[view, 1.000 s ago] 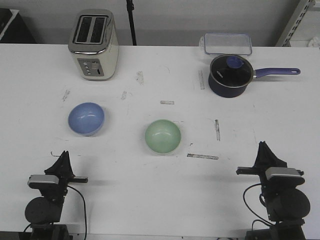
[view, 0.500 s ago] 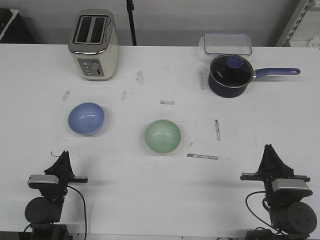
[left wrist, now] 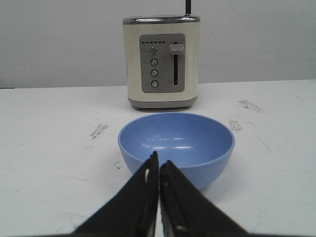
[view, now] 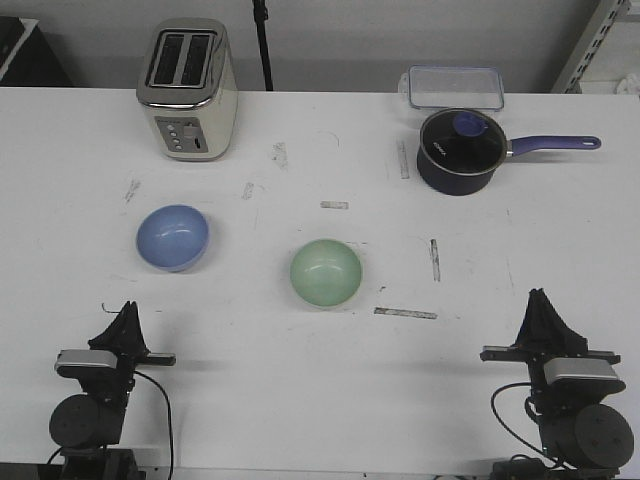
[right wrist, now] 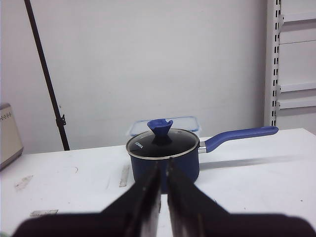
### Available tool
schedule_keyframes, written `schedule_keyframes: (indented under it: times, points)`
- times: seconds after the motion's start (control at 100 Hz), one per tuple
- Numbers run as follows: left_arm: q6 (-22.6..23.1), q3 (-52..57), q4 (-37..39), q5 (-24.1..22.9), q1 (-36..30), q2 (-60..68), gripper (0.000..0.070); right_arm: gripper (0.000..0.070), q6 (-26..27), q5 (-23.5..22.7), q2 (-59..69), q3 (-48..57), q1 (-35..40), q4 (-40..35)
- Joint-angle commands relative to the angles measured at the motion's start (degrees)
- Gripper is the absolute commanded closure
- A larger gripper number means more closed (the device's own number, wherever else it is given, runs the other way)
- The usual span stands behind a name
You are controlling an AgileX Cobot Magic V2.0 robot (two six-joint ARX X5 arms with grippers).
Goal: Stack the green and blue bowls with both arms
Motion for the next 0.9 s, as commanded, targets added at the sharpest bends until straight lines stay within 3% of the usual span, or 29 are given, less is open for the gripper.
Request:
schedule_keyframes:
  times: [0.0, 0.14, 0.48, 0.89]
  points:
    - [-0.87, -1.29, 2.19, -0.22, 0.11, -0.11, 0.0699, 0.0684, 0.70, -0.04, -0.09, 0.35, 0.09, 0.81]
    - [-9.22, 0.02, 3.98, -1.95, 0.11, 0.07, 0.0699, 0.0684, 0.72, -0.04, -0.09, 0.35, 0.09, 0.81]
    - [-8.74, 10.29, 2.80, -2.19, 0.11, 4.59, 0.0699, 0.0684, 0.70, -0.04, -0.09, 0.35, 0.09, 0.81]
    - [-9.22, 30.53, 1.11, -1.20, 0.11, 27.50, 0.0699, 0.0684, 0.70, -0.04, -0.09, 0.35, 0.09, 0.81]
